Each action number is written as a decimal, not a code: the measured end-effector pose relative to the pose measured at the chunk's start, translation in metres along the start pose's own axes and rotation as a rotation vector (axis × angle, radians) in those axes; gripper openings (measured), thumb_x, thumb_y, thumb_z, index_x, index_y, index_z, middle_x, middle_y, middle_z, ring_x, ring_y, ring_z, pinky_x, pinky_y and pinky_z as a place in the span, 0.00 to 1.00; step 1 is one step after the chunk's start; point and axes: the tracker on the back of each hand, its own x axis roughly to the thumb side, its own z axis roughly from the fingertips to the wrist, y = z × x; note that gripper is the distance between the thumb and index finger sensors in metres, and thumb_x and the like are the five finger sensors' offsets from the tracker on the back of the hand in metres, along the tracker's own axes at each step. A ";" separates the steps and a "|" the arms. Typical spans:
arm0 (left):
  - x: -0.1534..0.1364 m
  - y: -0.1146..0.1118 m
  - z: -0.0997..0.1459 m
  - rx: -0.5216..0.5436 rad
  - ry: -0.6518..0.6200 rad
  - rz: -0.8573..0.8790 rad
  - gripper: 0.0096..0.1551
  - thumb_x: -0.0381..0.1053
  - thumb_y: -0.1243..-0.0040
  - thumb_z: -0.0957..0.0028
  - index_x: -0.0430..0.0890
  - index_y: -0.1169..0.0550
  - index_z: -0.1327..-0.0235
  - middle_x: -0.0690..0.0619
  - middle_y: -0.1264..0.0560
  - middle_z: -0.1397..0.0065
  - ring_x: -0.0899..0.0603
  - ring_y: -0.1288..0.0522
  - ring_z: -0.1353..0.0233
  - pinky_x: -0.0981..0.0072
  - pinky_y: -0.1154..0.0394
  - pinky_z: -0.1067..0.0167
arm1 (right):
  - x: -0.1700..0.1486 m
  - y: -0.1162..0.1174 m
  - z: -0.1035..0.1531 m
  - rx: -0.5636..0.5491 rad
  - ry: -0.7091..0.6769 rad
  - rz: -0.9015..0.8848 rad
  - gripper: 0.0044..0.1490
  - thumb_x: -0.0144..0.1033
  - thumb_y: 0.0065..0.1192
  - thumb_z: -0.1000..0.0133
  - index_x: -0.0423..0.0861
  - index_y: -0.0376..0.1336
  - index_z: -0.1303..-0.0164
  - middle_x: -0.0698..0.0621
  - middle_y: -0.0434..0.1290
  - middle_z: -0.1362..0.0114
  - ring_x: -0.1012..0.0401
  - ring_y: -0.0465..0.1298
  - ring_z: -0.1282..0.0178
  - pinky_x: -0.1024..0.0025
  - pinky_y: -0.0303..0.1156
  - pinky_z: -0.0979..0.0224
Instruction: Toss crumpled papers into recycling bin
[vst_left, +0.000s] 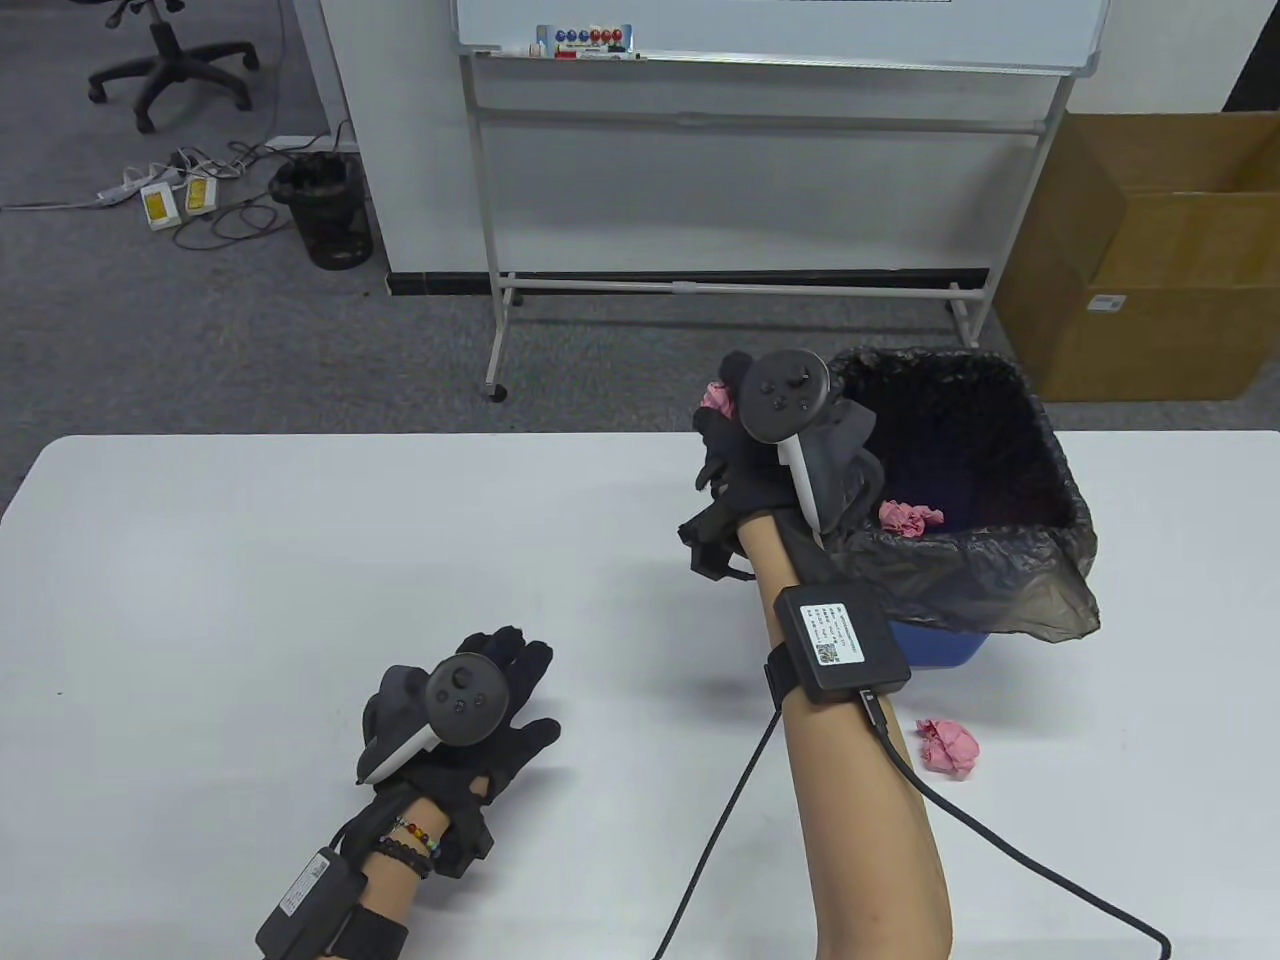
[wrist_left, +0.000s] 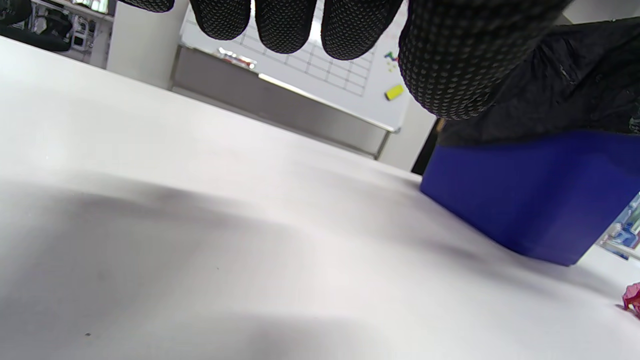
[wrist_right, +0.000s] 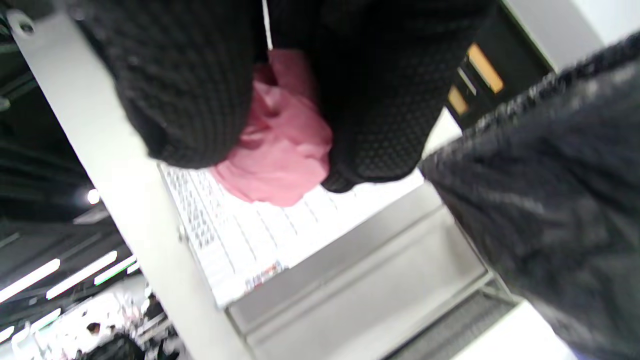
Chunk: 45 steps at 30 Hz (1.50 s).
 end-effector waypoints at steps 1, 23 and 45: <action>0.000 0.000 0.000 0.000 0.000 0.000 0.47 0.61 0.35 0.51 0.50 0.38 0.20 0.42 0.46 0.12 0.29 0.48 0.15 0.29 0.47 0.26 | -0.001 -0.004 0.000 -0.039 -0.009 0.010 0.42 0.44 0.79 0.60 0.56 0.67 0.32 0.47 0.77 0.29 0.54 0.87 0.38 0.71 0.87 0.42; 0.000 0.002 0.000 0.002 0.002 -0.001 0.47 0.62 0.35 0.51 0.50 0.39 0.20 0.42 0.46 0.12 0.29 0.48 0.15 0.28 0.47 0.26 | -0.061 -0.039 -0.027 -0.149 0.164 0.401 0.58 0.62 0.69 0.59 0.63 0.46 0.19 0.50 0.48 0.11 0.43 0.52 0.11 0.45 0.57 0.17; 0.002 0.003 0.001 0.007 -0.006 -0.008 0.47 0.62 0.36 0.51 0.50 0.39 0.20 0.42 0.46 0.12 0.29 0.48 0.15 0.28 0.47 0.26 | -0.014 0.004 0.050 0.175 -0.078 0.418 0.58 0.63 0.68 0.57 0.61 0.47 0.18 0.49 0.55 0.12 0.46 0.61 0.13 0.49 0.64 0.20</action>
